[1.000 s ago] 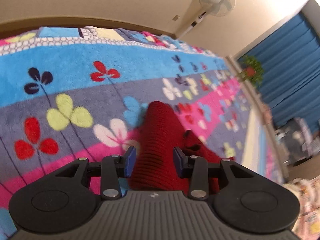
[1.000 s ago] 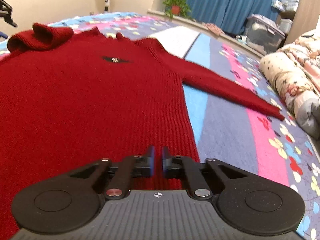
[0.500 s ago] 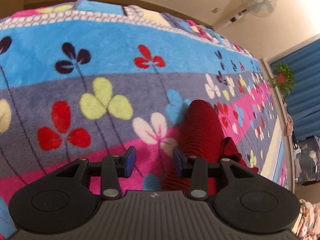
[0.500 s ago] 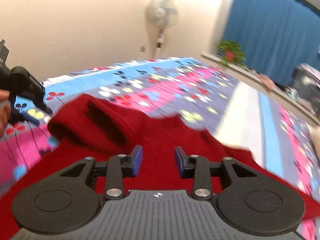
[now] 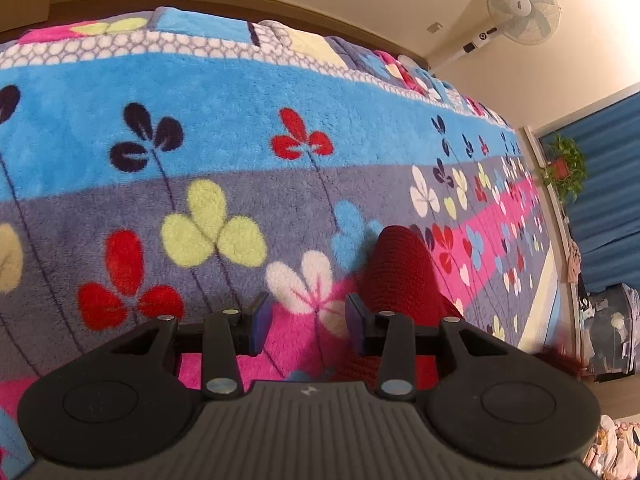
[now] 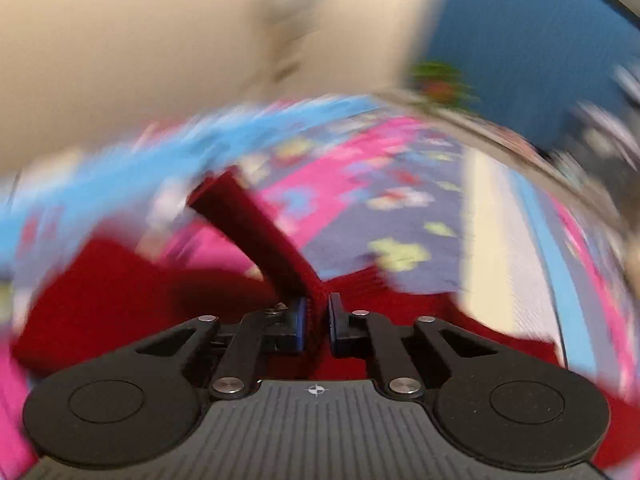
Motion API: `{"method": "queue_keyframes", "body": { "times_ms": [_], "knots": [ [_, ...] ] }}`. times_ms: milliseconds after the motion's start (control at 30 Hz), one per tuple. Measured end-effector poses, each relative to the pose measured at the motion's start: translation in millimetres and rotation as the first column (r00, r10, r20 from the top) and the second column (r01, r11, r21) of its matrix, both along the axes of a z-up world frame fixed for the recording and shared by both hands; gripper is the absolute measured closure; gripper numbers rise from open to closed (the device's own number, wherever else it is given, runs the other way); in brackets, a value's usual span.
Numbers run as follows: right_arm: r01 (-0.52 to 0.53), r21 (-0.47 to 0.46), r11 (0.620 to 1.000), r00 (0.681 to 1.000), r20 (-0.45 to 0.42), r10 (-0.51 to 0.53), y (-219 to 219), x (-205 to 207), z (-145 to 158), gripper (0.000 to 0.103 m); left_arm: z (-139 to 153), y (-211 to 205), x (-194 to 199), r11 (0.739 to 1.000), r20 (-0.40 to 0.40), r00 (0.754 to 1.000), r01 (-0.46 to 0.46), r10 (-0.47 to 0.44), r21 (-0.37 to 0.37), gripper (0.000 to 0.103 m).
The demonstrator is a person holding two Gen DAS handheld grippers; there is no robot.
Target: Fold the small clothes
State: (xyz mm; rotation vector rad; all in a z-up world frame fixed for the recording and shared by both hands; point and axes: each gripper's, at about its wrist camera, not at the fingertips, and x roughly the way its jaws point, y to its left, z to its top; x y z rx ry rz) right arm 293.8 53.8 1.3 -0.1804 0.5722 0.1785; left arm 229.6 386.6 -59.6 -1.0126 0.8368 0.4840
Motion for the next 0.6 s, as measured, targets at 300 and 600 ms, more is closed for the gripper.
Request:
{"method": "queue_keyframes", "body": {
  "times_ms": [300, 600],
  "knots": [
    [0.574, 0.356, 0.738, 0.817, -0.188, -0.545, -214.7, -15.9, -21.6, 0.093, 2.4, -40.2, 19.3, 0.984, 0.014, 0.984, 0.176, -0.176, 0.025, 0.060],
    [0.668, 0.406, 0.623, 0.744, -0.332, -0.580, -288.5, -41.8, -58.1, 0.089, -5.2, -99.9, 40.1, 0.893, 0.004, 0.899, 0.433, -0.437, 0.122, 0.060]
  ]
}}
